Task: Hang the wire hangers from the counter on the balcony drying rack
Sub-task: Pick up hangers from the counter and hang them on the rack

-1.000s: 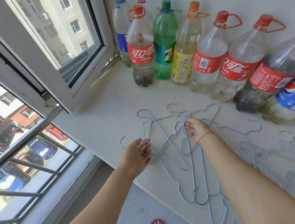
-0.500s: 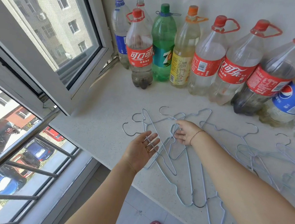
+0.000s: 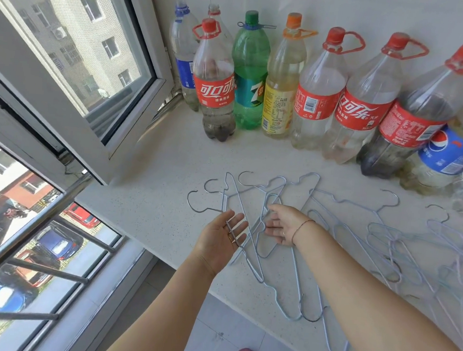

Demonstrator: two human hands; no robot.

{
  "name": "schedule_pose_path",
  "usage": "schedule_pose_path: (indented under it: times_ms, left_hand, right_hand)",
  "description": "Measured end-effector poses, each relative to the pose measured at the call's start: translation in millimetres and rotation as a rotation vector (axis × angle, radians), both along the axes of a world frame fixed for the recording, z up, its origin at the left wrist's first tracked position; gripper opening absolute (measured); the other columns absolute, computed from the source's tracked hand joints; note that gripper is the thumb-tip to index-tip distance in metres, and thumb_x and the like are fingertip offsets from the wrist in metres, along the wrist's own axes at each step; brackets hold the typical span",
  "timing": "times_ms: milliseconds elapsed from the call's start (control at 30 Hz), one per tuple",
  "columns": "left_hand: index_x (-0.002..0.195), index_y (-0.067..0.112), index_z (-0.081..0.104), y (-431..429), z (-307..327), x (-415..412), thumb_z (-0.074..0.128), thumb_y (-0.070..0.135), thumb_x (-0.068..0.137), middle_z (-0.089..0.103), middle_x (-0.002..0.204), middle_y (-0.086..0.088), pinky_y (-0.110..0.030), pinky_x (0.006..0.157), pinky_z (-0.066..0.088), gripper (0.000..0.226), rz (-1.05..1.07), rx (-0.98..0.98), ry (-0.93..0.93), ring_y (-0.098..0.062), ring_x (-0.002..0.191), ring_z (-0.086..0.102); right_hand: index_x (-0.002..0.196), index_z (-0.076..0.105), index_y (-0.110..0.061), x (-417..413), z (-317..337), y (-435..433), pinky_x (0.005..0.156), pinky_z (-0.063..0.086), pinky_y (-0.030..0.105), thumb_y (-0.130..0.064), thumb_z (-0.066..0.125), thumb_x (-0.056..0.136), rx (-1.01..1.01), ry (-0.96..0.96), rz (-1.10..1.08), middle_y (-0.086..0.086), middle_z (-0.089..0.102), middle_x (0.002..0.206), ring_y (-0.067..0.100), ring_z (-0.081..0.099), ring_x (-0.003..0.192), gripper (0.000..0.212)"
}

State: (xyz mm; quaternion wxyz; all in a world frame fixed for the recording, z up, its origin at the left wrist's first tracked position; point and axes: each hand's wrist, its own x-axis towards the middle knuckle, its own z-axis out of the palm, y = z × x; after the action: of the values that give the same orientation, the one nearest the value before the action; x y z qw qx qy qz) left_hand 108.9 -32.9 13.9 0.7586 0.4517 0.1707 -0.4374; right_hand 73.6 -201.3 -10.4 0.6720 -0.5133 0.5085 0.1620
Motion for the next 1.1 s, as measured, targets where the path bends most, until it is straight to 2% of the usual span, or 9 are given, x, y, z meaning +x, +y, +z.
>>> schedule_pose_path:
  times_ms: [233, 367, 433, 567, 667, 767, 833, 933, 1100]
  left_hand:
    - [0.121, 0.007, 0.050, 0.1, 4.3, -7.1, 0.048, 0.021, 0.095, 0.057, 0.128, -0.012, -0.041, 0.106, 0.039, 0.030, 0.008, -0.007, 0.012, -0.029, 0.123, 0.053]
    - [0.107, 0.005, 0.055, 1.4, 11.9, -9.1, 0.048, 0.019, 0.095, 0.061, 0.114, -0.011, -0.042, 0.104, 0.040, 0.020, 0.033, -0.022, 0.004, -0.029, 0.110, 0.058]
    - [0.098, 0.006, 0.057, 1.6, 18.9, -10.6, 0.048, 0.019, 0.096, 0.062, 0.108, -0.011, -0.042, 0.103, 0.041, 0.017, 0.046, -0.033, 0.001, -0.028, 0.105, 0.059]
    - [0.085, 0.006, 0.058, 1.4, 37.4, -18.6, 0.047, 0.020, 0.096, 0.062, 0.100, -0.011, -0.039, 0.101, 0.041, 0.021, 0.058, -0.062, -0.007, -0.027, 0.103, 0.058]
    - [0.096, 0.004, 0.060, 1.5, 51.6, -28.1, 0.049, 0.021, 0.095, 0.063, 0.098, -0.009, -0.036, 0.092, 0.045, 0.020, 0.064, -0.068, -0.042, -0.023, 0.095, 0.061]
    - [0.095, 0.009, 0.061, 3.8, 64.2, -41.2, 0.049, 0.019, 0.095, 0.064, 0.100, -0.007, -0.033, 0.080, 0.047, 0.015, 0.098, -0.062, -0.078, -0.021, 0.092, 0.061]
    - [0.105, 0.013, 0.057, 7.0, 72.1, -53.9, 0.047, 0.016, 0.096, 0.065, 0.098, -0.005, -0.030, 0.073, 0.046, 0.014, 0.128, -0.050, -0.111, -0.019, 0.085, 0.061]
    - [0.123, 0.019, 0.050, 16.4, 85.2, -77.7, 0.044, 0.006, 0.095, 0.065, 0.097, -0.004, -0.027, 0.068, 0.045, 0.031, 0.195, -0.058, -0.176, -0.017, 0.077, 0.059]
    - [0.139, 0.023, 0.038, 46.9, 113.1, -131.9, 0.042, -0.005, 0.093, 0.064, 0.101, -0.006, -0.027, 0.070, 0.044, 0.054, 0.253, -0.014, -0.324, -0.017, 0.079, 0.059]
  right_hand:
    - [0.077, 0.059, -0.018, -14.1, 12.5, 5.6, 0.056, 0.026, 0.027, -0.044, 0.041, 0.093, 0.039, -0.112, 0.012, -0.003, 0.050, 0.069, 0.010, 0.042, 0.064, 0.036]
    - [0.080, 0.062, -0.025, -23.3, 11.9, 2.8, 0.064, 0.026, 0.030, -0.046, 0.044, 0.091, 0.051, -0.245, 0.006, -0.003, 0.054, 0.072, 0.009, 0.048, 0.071, 0.030]
    - [0.084, 0.058, -0.026, -27.8, 14.2, -0.5, 0.067, 0.030, 0.029, -0.039, 0.048, 0.092, 0.046, -0.319, -0.045, -0.004, 0.057, 0.076, 0.009, 0.053, 0.072, 0.018]
    - [0.083, 0.053, -0.022, -38.8, 29.9, -5.8, 0.055, 0.039, 0.023, -0.021, 0.049, 0.094, 0.035, -0.504, -0.183, 0.003, 0.050, 0.069, 0.009, 0.051, 0.054, 0.012]
    - [0.078, 0.050, -0.021, -48.0, 42.6, -11.4, 0.041, 0.033, 0.017, -0.015, 0.046, 0.095, -0.028, -0.570, -0.206, 0.002, 0.038, 0.063, 0.004, 0.040, 0.039, 0.019]
    - [0.077, 0.049, -0.023, -62.6, 55.5, -15.8, 0.039, 0.027, 0.015, -0.015, 0.048, 0.094, 0.018, -0.602, -0.210, 0.000, 0.037, 0.061, 0.004, 0.038, 0.039, 0.019]
    - [0.080, 0.050, -0.023, -74.6, 63.0, -17.0, 0.038, 0.027, 0.015, -0.014, 0.048, 0.094, 0.072, -0.641, -0.184, 0.000, 0.037, 0.062, 0.005, 0.038, 0.039, 0.016]
    - [0.092, 0.055, -0.020, -95.1, 73.1, -13.0, 0.037, 0.029, 0.015, -0.013, 0.048, 0.094, 0.136, -0.687, -0.125, 0.001, 0.041, 0.064, 0.005, 0.041, 0.042, 0.011]
    - [0.109, 0.055, -0.015, -135.3, 99.8, 13.1, 0.038, 0.033, 0.016, -0.007, 0.044, 0.094, 0.266, -0.751, -0.009, 0.002, 0.041, 0.065, 0.007, 0.041, 0.044, 0.020]
